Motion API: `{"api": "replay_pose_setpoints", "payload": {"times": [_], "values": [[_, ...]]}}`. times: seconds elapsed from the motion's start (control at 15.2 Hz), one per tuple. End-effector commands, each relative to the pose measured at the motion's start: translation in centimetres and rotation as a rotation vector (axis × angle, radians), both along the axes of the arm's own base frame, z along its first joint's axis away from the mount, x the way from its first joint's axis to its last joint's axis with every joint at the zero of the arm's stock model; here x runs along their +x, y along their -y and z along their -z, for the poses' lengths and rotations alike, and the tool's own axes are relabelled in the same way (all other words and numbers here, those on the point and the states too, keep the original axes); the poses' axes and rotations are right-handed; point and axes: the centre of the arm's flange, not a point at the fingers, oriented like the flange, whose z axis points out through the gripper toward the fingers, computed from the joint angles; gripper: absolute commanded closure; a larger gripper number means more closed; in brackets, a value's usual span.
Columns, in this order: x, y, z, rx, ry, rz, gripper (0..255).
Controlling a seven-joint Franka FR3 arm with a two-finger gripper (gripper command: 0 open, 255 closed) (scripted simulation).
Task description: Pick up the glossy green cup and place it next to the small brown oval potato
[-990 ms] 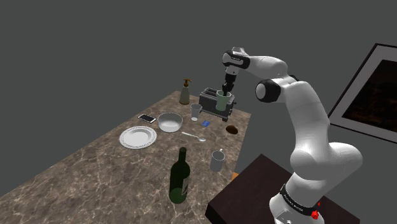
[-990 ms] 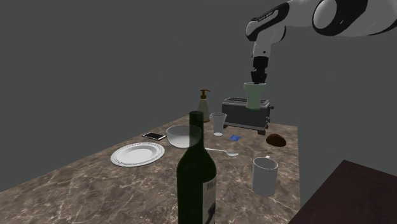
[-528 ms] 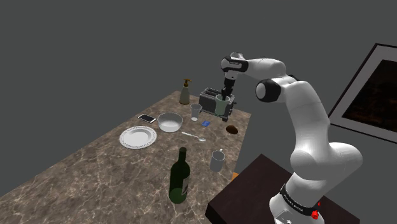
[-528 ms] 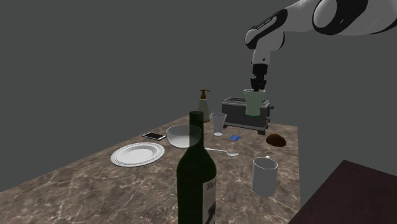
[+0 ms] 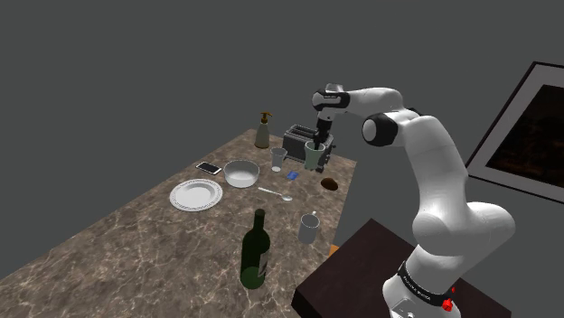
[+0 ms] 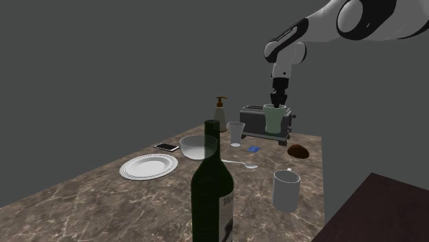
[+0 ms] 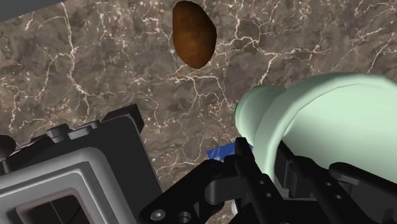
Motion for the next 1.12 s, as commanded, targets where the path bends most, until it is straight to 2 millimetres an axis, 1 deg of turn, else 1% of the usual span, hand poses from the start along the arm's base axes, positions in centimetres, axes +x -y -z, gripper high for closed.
{"api": "replay_pose_setpoints", "payload": {"times": [0.0,1.06], "values": [[0.1,0.0,1.0,-0.001,0.001,0.0,255],[0.1,0.0,9.5,-0.001,0.001,0.0,255]]}}
